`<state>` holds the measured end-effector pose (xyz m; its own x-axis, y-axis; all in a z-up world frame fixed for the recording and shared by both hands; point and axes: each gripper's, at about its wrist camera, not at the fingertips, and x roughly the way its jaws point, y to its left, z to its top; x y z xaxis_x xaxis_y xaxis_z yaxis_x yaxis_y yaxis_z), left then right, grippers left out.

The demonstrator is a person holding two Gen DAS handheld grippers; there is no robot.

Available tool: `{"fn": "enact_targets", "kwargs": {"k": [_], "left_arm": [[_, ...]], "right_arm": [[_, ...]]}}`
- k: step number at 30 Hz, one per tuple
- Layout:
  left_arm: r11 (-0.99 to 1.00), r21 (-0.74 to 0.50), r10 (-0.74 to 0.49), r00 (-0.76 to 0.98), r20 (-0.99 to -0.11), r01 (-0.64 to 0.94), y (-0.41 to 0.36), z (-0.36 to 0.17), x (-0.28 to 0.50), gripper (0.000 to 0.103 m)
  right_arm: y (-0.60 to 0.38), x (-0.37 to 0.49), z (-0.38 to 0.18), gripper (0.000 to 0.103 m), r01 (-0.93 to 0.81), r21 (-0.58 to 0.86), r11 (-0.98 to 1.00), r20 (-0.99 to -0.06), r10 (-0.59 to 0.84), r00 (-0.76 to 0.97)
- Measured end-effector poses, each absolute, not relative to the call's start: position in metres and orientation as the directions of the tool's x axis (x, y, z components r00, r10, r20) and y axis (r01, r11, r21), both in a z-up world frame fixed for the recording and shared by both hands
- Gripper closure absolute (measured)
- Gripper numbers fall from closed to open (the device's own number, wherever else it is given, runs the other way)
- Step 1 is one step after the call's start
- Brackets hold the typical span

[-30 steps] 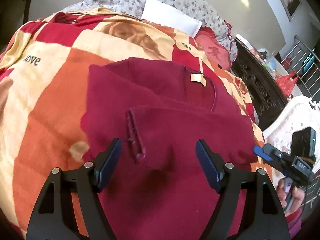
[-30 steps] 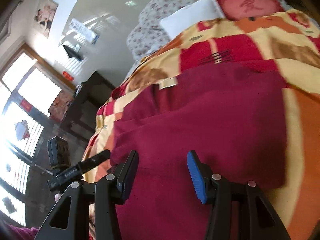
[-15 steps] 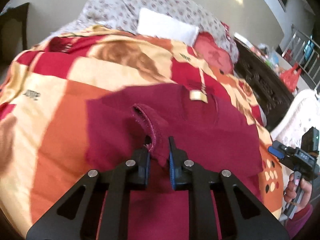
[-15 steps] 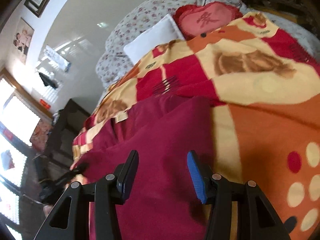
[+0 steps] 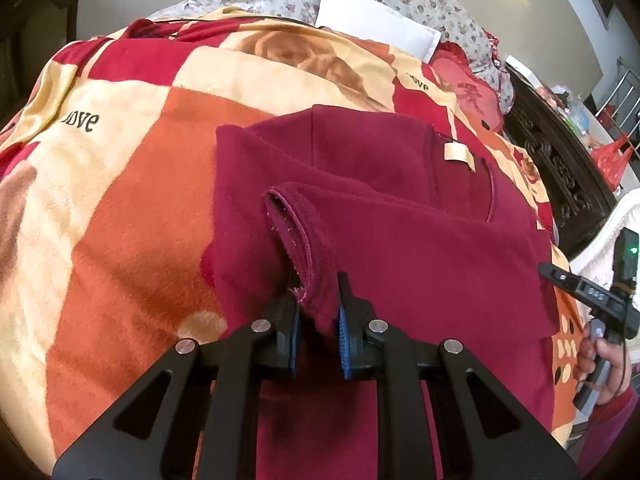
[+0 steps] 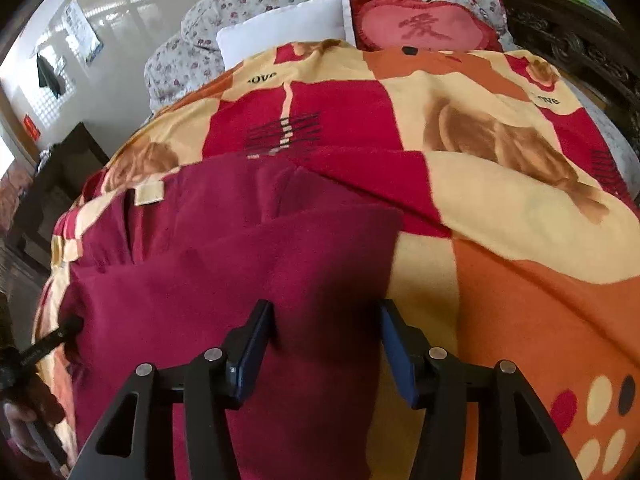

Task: Fold small clothes

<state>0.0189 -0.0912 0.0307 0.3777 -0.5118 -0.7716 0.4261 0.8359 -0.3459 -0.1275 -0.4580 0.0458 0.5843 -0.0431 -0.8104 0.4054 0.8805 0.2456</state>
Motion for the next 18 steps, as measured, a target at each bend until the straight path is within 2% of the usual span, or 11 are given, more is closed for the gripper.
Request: {"fn": "enact_targets", "kwargs": {"k": [4, 9, 12, 16, 17, 18], "left_arm": [[0.835, -0.343, -0.512, 0.382, -0.77, 0.43, -0.09, 0.03, 0.017, 0.087], [0.844, -0.31, -0.492, 0.398, -0.774, 0.438, -0.091, 0.031, 0.011, 0.084], [0.848, -0.319, -0.488, 0.388, -0.782, 0.424, -0.086, 0.035, 0.005, 0.082], [0.832, -0.354, -0.518, 0.373, -0.769, 0.427, -0.069, 0.046, -0.014, 0.053], [0.834, -0.353, -0.518, 0.376, -0.768, 0.425, -0.065, 0.048, -0.021, 0.048], [0.837, -0.349, -0.512, 0.378, -0.772, 0.422, -0.061, 0.049, -0.028, 0.048]], "right_arm": [[-0.433, -0.155, 0.062, 0.052, 0.36, 0.228, 0.905, -0.795, -0.04, 0.606], [-0.421, -0.165, 0.026, 0.052, 0.391, 0.099, 0.915, -0.869, -0.112, 0.483], [-0.435, -0.172, 0.015, 0.051, 0.415, 0.198, 0.888, -0.86, -0.046, 0.509], [-0.437, -0.193, 0.037, 0.051, 0.435, 0.212, 0.875, -0.84, -0.064, 0.539], [-0.435, -0.199, 0.041, 0.051, 0.429, 0.211, 0.878, -0.838, -0.063, 0.542], [-0.433, -0.203, 0.042, 0.051, 0.425, 0.221, 0.878, -0.837, -0.054, 0.545]]}}
